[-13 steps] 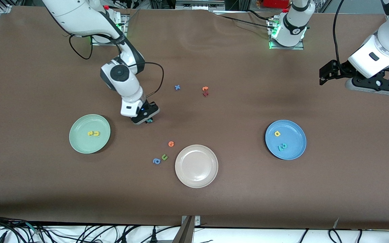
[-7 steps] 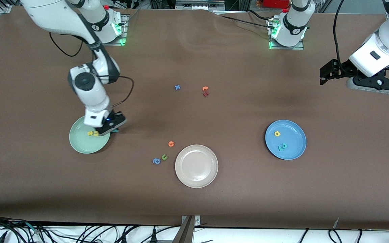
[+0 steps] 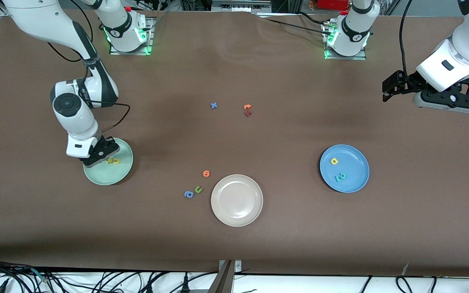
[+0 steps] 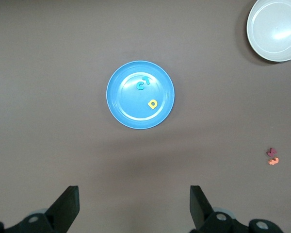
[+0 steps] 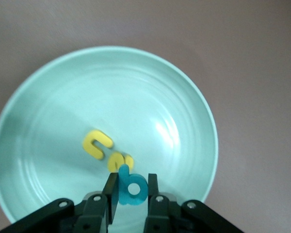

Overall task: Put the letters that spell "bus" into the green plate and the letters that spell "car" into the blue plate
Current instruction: 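Carry the teal b to the green plate and open the right gripper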

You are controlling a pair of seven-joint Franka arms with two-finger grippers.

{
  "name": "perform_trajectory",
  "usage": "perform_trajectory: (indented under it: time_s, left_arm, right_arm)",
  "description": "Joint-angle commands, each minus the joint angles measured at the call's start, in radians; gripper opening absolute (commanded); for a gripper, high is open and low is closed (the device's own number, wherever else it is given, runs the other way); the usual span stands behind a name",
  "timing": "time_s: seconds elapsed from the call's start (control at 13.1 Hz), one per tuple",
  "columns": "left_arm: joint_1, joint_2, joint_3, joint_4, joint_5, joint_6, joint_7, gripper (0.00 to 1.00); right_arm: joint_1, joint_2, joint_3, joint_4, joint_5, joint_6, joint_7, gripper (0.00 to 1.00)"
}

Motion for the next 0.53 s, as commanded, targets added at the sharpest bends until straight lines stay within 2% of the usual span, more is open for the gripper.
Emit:
perform_trajectory:
  time_s: [0.0,0.15,0.46]
  left_arm:
    - [0.001,0.001,-0.007,0.019,0.024,-0.02,0.0,1.0]
    - [0.001,0.001,-0.008,0.019,0.024,-0.02,0.0,1.0]
    - [0.001,0.001,-0.007,0.019,0.024,-0.02,0.0,1.0]
  right_arm:
    - [-0.001,-0.02,0.002,-0.026,-0.005,0.0,-0.019,0.69]
    - [-0.004,-0.02,0.002,-0.026,-0.005,0.0,-0.017,0.94]
    - [-0.003,-0.052,0.006,-0.019,0.013,-0.045,-0.011,0.98]
